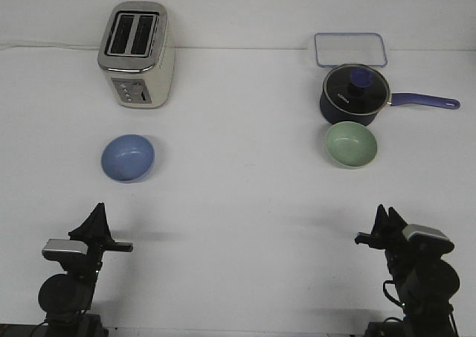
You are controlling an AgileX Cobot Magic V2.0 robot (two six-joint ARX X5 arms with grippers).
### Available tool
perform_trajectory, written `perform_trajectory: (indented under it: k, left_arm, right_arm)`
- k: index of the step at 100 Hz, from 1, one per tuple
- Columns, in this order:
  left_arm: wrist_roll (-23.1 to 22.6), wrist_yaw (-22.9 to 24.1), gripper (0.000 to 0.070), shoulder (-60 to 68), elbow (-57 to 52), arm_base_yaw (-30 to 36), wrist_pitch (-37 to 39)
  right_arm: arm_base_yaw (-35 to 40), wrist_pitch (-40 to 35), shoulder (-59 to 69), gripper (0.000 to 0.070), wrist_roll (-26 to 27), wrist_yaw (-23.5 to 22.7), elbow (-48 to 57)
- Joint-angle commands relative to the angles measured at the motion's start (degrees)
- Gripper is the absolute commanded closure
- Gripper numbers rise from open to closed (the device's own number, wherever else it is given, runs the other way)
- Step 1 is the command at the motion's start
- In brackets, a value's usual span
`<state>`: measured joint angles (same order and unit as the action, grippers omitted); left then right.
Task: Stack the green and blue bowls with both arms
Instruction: 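Reach the right gripper forward to the rim of the pale green bowl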
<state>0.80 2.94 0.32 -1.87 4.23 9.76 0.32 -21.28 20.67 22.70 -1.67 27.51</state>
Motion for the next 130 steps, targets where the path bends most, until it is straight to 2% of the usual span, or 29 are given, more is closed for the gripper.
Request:
perform_trajectory:
  k: [1, 25, 56, 73, 94, 111, 116, 125, 130]
  left_arm:
    - [0.1, 0.1, 0.0685, 0.0, 1.1, -0.1, 0.6]
    - [0.1, 0.1, 0.0685, 0.0, 1.1, -0.1, 0.6]
    - [0.1, 0.1, 0.0685, 0.0, 1.1, -0.1, 0.6]
    - [0.1, 0.1, 0.0685, 0.0, 1.1, -0.1, 0.6]
    - [0.1, 0.1, 0.0685, 0.0, 1.1, -0.1, 0.6]
    - [0.1, 0.1, 0.0685, 0.0, 1.1, -0.1, 0.6]
    - [0.1, 0.1, 0.0685, 0.0, 1.1, -0.1, 0.6]
    - [0.1, 0.1, 0.0685, 0.0, 1.1, -0.1, 0.6]
    - [0.1, 0.1, 0.0685, 0.0, 1.1, -0.1, 0.6]
  right_arm:
    - [0.0, -1.5, 5.6, 0.0206, 0.4, -0.2, 4.5]
    - [-0.1, -8.8, 29.3, 0.0206, -4.7, -1.0, 21.8]
    - [-3.4, -10.8, 56.6, 0.0209, -7.6, -1.3, 40.8]
    - [-5.4, -12.3, 67.3, 0.021, -8.2, -1.6, 46.9]
    - [-6.6, -11.3, 76.2, 0.0209, -9.2, -1.6, 49.2]
    - [-7.4, -8.9, 80.5, 0.0213, -9.7, -4.1, 49.3]
    - [-7.6, -8.4, 81.2, 0.024, -9.7, -4.3, 49.3]
    - [-7.8, -8.1, 82.2, 0.0338, -9.8, -4.5, 49.3]
    - [-7.8, -8.2, 82.5, 0.0444, -10.3, -4.4, 49.3]
